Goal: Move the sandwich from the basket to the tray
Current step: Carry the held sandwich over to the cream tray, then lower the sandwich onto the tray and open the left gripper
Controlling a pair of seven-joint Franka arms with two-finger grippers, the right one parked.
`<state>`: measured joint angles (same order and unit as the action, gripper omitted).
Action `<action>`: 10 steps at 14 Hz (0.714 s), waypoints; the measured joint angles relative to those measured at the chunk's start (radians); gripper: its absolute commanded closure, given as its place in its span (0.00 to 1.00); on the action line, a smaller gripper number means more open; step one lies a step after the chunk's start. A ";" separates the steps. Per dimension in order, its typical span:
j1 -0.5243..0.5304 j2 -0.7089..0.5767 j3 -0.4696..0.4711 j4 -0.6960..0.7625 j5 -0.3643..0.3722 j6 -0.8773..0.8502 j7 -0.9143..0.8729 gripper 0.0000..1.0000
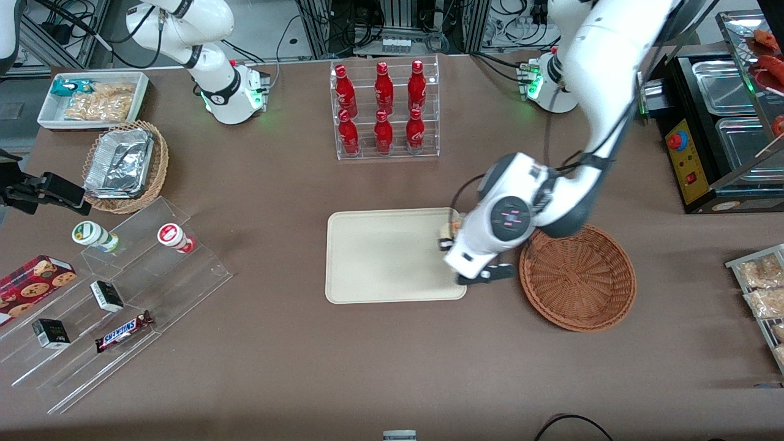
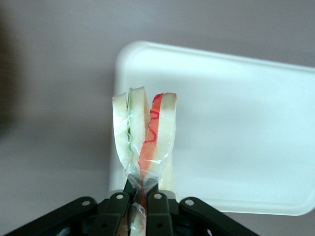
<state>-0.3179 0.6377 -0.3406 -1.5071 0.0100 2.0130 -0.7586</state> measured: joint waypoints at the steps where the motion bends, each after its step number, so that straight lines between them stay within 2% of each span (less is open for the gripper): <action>1: -0.041 0.036 0.002 0.031 0.016 0.013 -0.029 0.96; 4: -0.104 0.128 0.003 0.117 0.061 0.018 -0.091 0.95; 8: -0.145 0.210 0.003 0.208 0.065 0.019 -0.107 0.86; 9: -0.158 0.224 0.003 0.226 0.065 0.019 -0.122 0.70; 10: -0.170 0.236 0.003 0.239 0.065 0.021 -0.134 0.40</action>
<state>-0.4874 0.8739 -0.3373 -1.2680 0.0752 2.0335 -0.8922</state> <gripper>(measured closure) 0.872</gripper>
